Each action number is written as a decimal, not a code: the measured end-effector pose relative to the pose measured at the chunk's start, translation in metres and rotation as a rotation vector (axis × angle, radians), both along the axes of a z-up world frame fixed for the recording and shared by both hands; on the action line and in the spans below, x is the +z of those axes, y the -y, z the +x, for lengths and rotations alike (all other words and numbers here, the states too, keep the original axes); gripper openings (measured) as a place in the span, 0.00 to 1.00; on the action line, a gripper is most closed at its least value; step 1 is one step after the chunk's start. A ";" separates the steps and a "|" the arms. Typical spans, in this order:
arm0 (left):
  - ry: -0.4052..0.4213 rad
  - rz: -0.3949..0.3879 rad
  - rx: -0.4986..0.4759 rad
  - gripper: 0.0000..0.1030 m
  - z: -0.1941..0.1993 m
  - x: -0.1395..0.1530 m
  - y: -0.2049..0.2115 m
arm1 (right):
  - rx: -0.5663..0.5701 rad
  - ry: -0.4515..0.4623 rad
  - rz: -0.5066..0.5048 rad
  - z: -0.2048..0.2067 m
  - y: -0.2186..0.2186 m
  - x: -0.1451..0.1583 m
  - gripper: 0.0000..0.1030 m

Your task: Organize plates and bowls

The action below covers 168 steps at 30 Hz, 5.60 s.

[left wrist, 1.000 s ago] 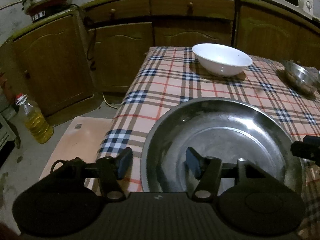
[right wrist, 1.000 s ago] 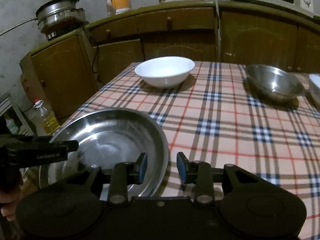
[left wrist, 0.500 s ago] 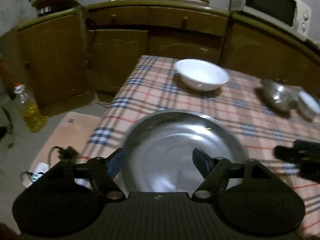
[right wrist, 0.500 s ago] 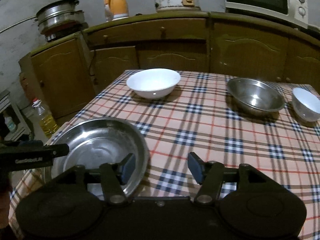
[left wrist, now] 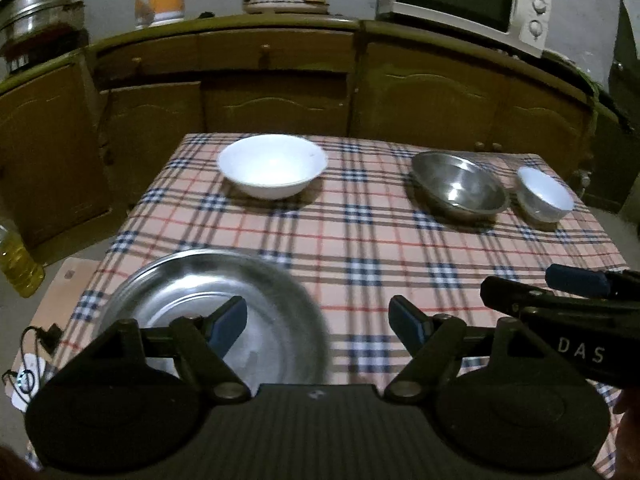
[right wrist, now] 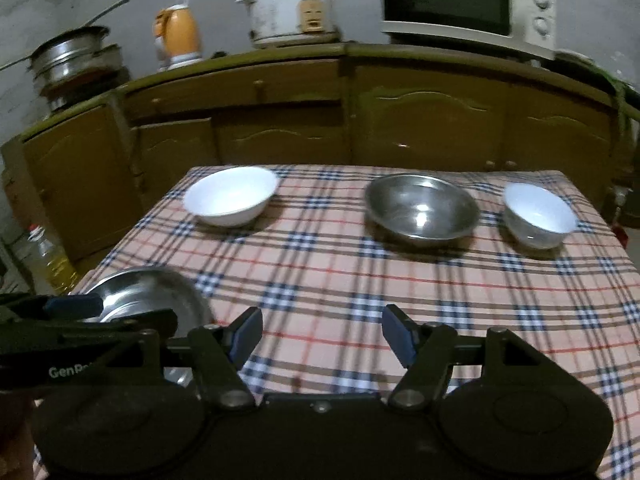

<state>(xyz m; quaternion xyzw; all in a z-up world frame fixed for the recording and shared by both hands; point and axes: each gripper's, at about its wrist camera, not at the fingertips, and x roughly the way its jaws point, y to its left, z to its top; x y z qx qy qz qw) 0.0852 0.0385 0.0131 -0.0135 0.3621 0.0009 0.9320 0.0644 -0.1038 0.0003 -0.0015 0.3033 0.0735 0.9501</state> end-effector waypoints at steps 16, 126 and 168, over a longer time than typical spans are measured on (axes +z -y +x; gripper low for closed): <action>-0.008 0.032 -0.068 0.78 0.032 0.006 0.075 | -0.142 0.004 0.039 0.011 0.080 0.011 0.77; 0.121 0.033 -0.115 0.27 0.049 0.039 0.131 | -0.160 0.172 0.169 0.009 0.139 0.059 0.27; 0.077 0.011 -0.156 0.29 0.015 0.019 0.145 | -0.191 0.143 0.158 -0.033 0.158 0.038 0.27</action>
